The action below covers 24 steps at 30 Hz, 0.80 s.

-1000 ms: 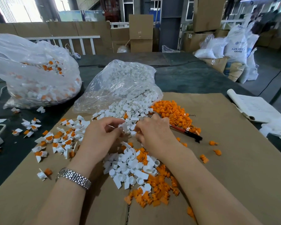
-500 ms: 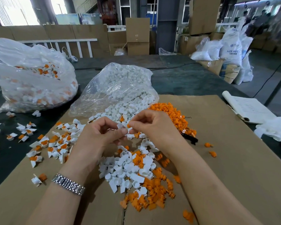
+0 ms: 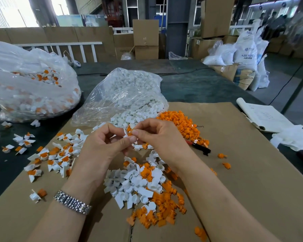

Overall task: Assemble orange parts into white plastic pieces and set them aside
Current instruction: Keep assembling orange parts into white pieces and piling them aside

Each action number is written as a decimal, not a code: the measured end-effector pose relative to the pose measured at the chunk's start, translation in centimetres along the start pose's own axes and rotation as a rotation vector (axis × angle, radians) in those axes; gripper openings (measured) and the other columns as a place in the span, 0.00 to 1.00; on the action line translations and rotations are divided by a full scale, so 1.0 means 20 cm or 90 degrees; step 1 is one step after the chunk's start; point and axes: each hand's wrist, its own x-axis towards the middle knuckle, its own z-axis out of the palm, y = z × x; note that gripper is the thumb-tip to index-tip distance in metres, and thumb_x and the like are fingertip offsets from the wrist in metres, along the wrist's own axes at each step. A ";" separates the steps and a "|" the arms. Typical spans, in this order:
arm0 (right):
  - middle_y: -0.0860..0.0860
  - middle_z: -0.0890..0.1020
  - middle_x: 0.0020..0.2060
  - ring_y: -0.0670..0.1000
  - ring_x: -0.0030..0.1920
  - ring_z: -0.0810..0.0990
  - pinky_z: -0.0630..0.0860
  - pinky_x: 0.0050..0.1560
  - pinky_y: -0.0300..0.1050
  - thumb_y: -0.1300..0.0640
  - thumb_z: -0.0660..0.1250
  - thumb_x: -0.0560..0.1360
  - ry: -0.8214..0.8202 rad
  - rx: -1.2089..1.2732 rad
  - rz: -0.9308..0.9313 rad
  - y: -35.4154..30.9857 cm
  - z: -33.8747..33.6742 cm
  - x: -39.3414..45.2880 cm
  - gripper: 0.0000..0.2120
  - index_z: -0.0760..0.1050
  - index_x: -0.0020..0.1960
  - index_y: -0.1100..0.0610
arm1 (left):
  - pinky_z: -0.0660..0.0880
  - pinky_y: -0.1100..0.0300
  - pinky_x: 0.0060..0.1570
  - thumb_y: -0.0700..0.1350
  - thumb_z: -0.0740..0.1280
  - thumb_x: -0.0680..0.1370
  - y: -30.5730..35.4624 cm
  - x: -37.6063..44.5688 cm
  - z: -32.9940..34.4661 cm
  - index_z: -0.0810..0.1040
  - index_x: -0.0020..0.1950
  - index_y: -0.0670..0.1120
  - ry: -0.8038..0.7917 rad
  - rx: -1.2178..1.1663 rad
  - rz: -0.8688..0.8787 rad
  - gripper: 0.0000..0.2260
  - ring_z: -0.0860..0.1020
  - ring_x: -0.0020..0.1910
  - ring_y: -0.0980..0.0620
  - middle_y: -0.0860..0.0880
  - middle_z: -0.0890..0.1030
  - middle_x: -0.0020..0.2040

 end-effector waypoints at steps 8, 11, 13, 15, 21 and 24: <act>0.47 0.84 0.38 0.41 0.36 0.81 0.75 0.41 0.31 0.56 0.73 0.76 -0.039 0.033 0.049 0.02 0.00 0.01 0.05 0.83 0.49 0.56 | 0.84 0.57 0.41 0.52 0.82 0.64 -0.01 -0.02 0.00 0.82 0.44 0.47 0.007 0.029 0.015 0.16 0.86 0.39 0.45 0.49 0.86 0.42; 0.50 0.85 0.39 0.43 0.38 0.82 0.77 0.43 0.33 0.58 0.73 0.77 -0.019 0.041 0.008 0.01 -0.02 0.00 0.04 0.83 0.49 0.58 | 0.83 0.56 0.49 0.48 0.83 0.67 0.01 -0.01 -0.01 0.85 0.50 0.43 -0.056 -0.116 -0.035 0.16 0.87 0.48 0.41 0.40 0.87 0.48; 0.53 0.85 0.41 0.45 0.40 0.81 0.79 0.46 0.35 0.59 0.73 0.76 -0.010 0.027 -0.023 0.00 -0.03 0.00 0.04 0.82 0.49 0.59 | 0.83 0.57 0.51 0.42 0.82 0.67 0.01 0.00 -0.02 0.86 0.50 0.41 -0.065 -0.208 -0.071 0.14 0.86 0.51 0.39 0.37 0.86 0.51; 0.52 0.84 0.41 0.44 0.40 0.81 0.79 0.47 0.36 0.60 0.73 0.76 -0.009 -0.010 -0.053 -0.01 -0.03 0.00 0.03 0.82 0.49 0.60 | 0.83 0.57 0.51 0.39 0.78 0.66 0.00 0.01 -0.02 0.86 0.48 0.40 -0.046 -0.227 -0.091 0.12 0.86 0.51 0.39 0.35 0.85 0.52; 0.46 0.81 0.37 0.41 0.35 0.75 0.74 0.38 0.34 0.56 0.72 0.77 0.013 -0.119 -0.061 0.01 0.01 -0.01 0.01 0.81 0.48 0.53 | 0.79 0.69 0.45 0.45 0.78 0.70 0.02 -0.02 0.00 0.87 0.51 0.56 0.007 0.072 0.039 0.12 0.86 0.46 0.53 0.51 0.88 0.48; 0.44 0.78 0.36 0.39 0.32 0.73 0.71 0.35 0.31 0.56 0.70 0.78 0.016 -0.131 -0.058 0.02 0.01 0.00 0.01 0.79 0.49 0.53 | 0.79 0.70 0.44 0.43 0.78 0.72 0.00 -0.03 0.02 0.87 0.49 0.56 0.017 0.094 0.090 0.10 0.86 0.45 0.55 0.52 0.88 0.46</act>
